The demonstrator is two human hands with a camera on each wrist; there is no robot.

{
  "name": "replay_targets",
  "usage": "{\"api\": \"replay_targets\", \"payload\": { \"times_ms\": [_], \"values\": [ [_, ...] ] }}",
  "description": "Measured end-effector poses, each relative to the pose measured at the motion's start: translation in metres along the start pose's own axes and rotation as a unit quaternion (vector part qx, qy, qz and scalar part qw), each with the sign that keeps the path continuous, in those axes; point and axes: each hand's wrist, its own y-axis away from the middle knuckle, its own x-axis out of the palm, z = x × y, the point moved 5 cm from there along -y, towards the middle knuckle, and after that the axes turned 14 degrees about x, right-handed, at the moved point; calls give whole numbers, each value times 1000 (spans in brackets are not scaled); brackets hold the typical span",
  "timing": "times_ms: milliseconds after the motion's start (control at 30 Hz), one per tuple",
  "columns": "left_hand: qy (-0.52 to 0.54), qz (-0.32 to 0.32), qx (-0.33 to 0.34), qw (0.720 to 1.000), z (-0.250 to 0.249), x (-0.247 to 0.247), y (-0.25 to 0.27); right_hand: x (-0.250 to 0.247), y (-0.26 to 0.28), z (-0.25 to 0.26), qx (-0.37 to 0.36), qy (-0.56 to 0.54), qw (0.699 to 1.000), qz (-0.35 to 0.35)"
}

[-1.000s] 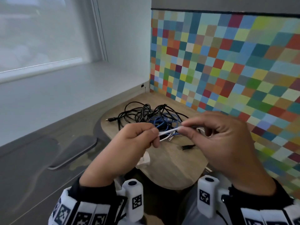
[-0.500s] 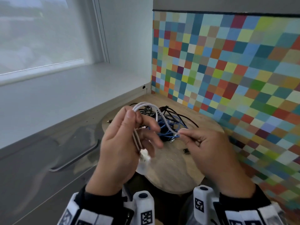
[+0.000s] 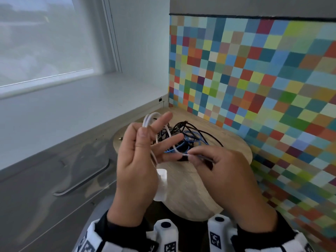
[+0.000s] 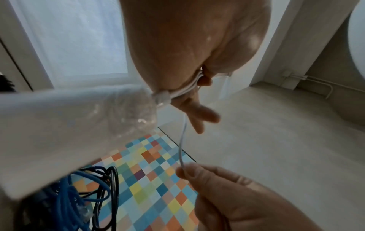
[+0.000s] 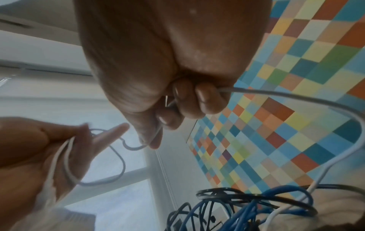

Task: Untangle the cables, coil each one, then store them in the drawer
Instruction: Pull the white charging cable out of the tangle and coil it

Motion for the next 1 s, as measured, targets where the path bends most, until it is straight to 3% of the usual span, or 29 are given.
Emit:
{"api": "replay_targets", "payload": {
  "times_ms": [167, 267, 333, 467, 700, 833, 1000],
  "values": [
    [13, 27, -12, 999, -2, 1, -1, -4, 0, 3, 13, 22, 999, 46],
    [21, 46, -21, 998, 3, 7, 2, 2, -2, 10, -11, 33, 999, 14],
    [30, 48, -29, 998, 6, 9, 3, 3, -3, 11, -31, 1, 999, -9],
    [6, 25, -43, 999, 8, 1, 2, -3, 0, 10, -45, -103, 994, 15],
    [22, -4, -77, 997, 12, -9, 1, -25, -3, 8, -63, -154, 981, -97],
    [43, 56, -110, 991, 13, -4, 3, -41, -14, 6, -49, -139, 979, -141],
    [81, 138, -129, 979, 14, 11, 10, -36, -40, -3, 39, -141, 987, -62]
  ]
}}
